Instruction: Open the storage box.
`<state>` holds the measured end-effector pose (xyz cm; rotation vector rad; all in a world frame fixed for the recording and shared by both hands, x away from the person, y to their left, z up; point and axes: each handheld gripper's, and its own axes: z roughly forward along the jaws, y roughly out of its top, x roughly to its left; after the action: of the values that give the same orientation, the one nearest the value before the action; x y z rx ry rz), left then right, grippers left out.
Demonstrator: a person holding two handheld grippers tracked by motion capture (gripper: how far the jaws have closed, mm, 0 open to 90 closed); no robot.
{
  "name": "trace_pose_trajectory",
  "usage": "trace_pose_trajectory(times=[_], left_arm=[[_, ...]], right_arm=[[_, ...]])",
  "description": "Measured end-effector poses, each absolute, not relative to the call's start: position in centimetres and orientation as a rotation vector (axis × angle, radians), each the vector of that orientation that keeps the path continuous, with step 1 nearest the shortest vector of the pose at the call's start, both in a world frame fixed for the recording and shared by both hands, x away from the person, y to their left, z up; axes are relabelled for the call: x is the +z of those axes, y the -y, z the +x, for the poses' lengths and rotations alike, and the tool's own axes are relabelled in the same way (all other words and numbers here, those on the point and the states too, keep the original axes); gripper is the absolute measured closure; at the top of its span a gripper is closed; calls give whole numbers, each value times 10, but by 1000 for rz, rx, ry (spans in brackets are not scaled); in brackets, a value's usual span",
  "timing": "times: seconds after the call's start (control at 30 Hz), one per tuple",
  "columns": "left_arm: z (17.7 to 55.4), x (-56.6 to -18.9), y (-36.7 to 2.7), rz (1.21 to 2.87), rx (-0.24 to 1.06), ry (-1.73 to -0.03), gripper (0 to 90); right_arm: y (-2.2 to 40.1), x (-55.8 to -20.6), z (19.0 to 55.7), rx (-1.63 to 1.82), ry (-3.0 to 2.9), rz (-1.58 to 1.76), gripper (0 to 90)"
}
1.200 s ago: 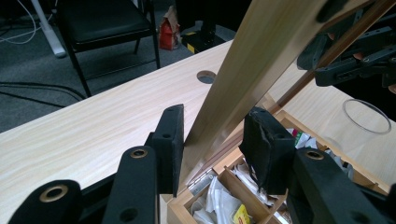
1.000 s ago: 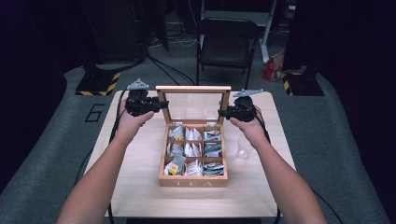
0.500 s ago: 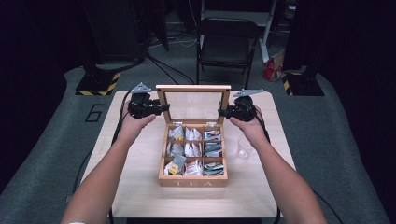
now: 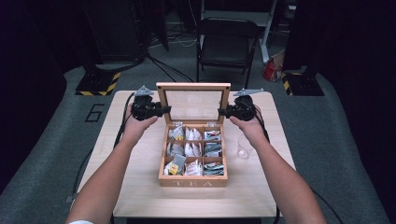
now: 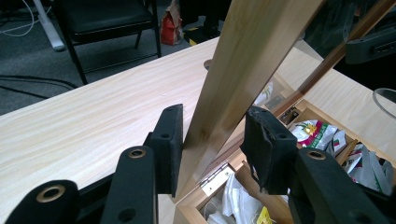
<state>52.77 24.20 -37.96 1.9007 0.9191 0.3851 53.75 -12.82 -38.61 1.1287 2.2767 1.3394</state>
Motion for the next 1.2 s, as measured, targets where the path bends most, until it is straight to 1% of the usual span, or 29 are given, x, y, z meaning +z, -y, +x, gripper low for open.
trace_pose_trajectory(times=[0.6, 0.9, 1.2], left_arm=[[534, -379, -242, 1901, 375, -932, 601], [537, -379, -243, 1902, 369, -937, 604], [540, -378, -243, 1907, 361, -943, 609]], right_arm=[[126, -386, 542, 1338, -2270, 1159, 600], [127, -386, 543, 1339, -2257, 1173, 564], [139, -381, 539, 1341, -2232, 1191, 516]])
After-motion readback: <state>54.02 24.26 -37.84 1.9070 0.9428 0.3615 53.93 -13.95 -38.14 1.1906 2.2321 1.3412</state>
